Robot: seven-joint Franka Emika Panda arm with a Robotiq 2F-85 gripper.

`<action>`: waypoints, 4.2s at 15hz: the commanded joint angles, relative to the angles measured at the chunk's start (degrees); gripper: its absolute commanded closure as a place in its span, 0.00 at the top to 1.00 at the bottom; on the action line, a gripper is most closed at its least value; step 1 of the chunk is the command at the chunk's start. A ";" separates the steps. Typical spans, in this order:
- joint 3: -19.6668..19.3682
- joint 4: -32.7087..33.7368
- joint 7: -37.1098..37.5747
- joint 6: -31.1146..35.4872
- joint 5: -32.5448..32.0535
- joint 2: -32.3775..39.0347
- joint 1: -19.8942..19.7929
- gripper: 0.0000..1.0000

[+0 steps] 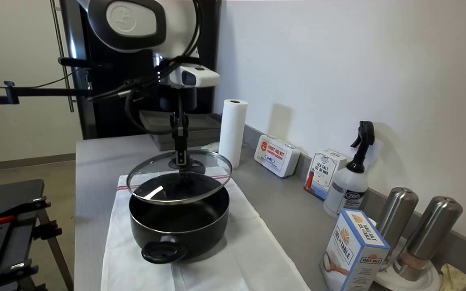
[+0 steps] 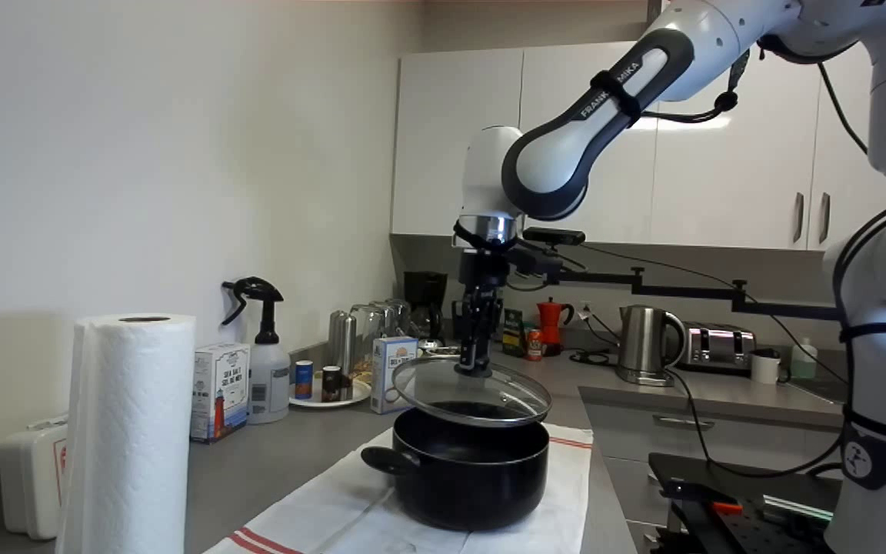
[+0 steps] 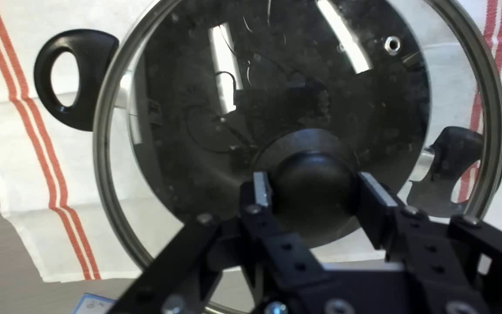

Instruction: Remove the lid from the pot

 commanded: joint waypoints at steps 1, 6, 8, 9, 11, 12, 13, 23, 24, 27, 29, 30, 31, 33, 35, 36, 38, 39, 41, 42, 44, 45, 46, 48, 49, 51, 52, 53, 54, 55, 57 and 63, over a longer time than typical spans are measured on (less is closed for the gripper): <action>2.57 -4.12 3.06 -0.71 -3.12 -5.70 2.02 0.25; 8.23 -6.38 5.15 -0.55 -4.66 -6.28 6.01 0.25; 10.34 -6.37 5.90 -0.72 -5.17 -5.63 7.69 0.25; 11.35 -6.27 6.19 -0.58 -5.39 -5.08 8.57 0.25; 13.32 -5.84 6.65 -0.54 -5.60 -3.58 10.33 0.25; 14.25 -5.61 7.22 -0.22 -6.07 -2.42 11.20 0.25; 14.94 -5.29 7.74 -0.11 -6.58 -1.23 11.90 0.25; 14.20 1.72 10.71 1.91 -13.06 13.55 16.83 0.25; 13.87 2.57 10.07 2.94 -12.31 14.86 16.86 0.25; 12.98 4.77 8.48 5.35 -10.06 17.98 16.61 0.25; 12.23 5.76 7.75 6.75 -9.16 19.47 16.52 0.25; 11.84 6.11 7.43 7.35 -8.79 20.15 16.45 0.25; 11.37 6.42 7.25 7.90 -8.64 20.73 16.48 0.25; 10.90 6.89 6.43 8.65 -7.67 21.69 16.22 0.25; 10.68 7.12 5.32 9.23 -6.21 22.37 15.83 0.25; 10.71 7.28 4.66 9.30 -5.33 22.72 15.62 0.25; 10.72 7.44 3.43 9.45 -3.75 23.02 15.30 0.25; 10.82 7.52 2.82 9.49 -2.88 23.09 15.11 0.25; 10.98 7.73 1.72 9.53 -1.36 23.25 14.74 0.25; 11.19 7.79 1.01 9.57 -0.44 23.25 14.39 0.25; 11.39 7.84 0.00 9.73 1.01 23.13 13.90 0.25; 11.45 7.89 -0.51 9.75 1.70 23.09 13.69 0.25; 11.61 7.85 -1.18 9.72 2.47 23.00 13.34 0.25; 11.67 7.84 -2.11 9.76 3.58 22.87 12.98 0.25; 11.66 7.85 -2.50 9.75 3.96 22.87 12.86 0.25; 11.39 7.89 -2.80 9.79 4.14 23.09 12.91 0.25; 11.15 8.09 -2.64 9.79 3.95 23.47 13.01 0.25; 11.02 8.28 -2.49 9.72 3.80 23.80 13.05 0.25; 10.64 8.41 -1.99 9.92 3.21 24.27 13.41 0.25; 10.45 8.49 -1.74 10.05 2.86 24.75 13.66 0.25; 9.85 8.66 -1.01 10.45 1.82 26.12 14.45 0.25; 9.27 8.67 -0.69 11.30 1.13 27.78 15.42 0.25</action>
